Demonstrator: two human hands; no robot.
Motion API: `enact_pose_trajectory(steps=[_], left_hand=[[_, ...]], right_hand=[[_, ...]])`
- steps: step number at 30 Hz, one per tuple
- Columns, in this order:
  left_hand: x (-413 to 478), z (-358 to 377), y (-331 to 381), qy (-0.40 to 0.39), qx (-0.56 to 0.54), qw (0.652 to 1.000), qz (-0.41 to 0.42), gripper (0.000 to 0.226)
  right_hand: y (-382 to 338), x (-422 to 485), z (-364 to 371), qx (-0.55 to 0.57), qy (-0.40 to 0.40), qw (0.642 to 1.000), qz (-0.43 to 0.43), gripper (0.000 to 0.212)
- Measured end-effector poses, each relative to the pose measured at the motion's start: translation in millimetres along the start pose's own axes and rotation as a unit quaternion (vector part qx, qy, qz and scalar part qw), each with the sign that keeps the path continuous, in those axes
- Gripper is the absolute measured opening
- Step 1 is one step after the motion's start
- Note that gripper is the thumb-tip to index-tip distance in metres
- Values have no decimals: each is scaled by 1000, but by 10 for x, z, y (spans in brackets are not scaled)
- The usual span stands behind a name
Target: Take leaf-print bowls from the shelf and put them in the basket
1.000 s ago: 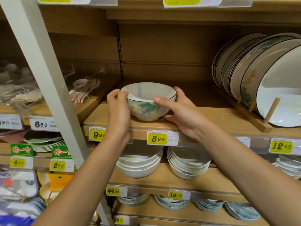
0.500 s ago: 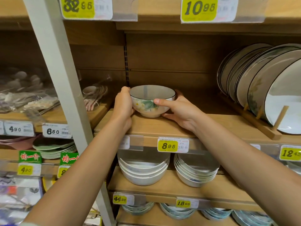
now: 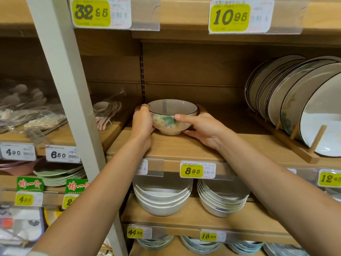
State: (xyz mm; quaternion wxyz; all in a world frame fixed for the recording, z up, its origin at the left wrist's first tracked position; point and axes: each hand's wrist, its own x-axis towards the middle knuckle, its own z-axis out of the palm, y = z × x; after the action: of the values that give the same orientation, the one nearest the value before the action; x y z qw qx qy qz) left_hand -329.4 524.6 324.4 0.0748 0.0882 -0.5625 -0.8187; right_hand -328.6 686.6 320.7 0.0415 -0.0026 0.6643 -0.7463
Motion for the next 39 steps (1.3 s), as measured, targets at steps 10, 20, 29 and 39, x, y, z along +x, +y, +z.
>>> enact_pose_trajectory(steps=[10, 20, 29, 39], left_hand=[[272, 107, -37, 17, -28, 998, -46, 33], [774, 290, 108, -8, 90, 994, -54, 36], [1167, 401, -44, -31, 94, 995, -24, 37], [1581, 579, -162, -33, 105, 994, 7, 43]], right_hand=[[-15, 199, 62, 56, 9, 998, 3, 60], [-149, 643, 70, 52, -17, 998, 14, 54], [-94, 998, 154, 102, -19, 994, -28, 47], [-72, 1518, 118, 141, 44, 989, -23, 47]])
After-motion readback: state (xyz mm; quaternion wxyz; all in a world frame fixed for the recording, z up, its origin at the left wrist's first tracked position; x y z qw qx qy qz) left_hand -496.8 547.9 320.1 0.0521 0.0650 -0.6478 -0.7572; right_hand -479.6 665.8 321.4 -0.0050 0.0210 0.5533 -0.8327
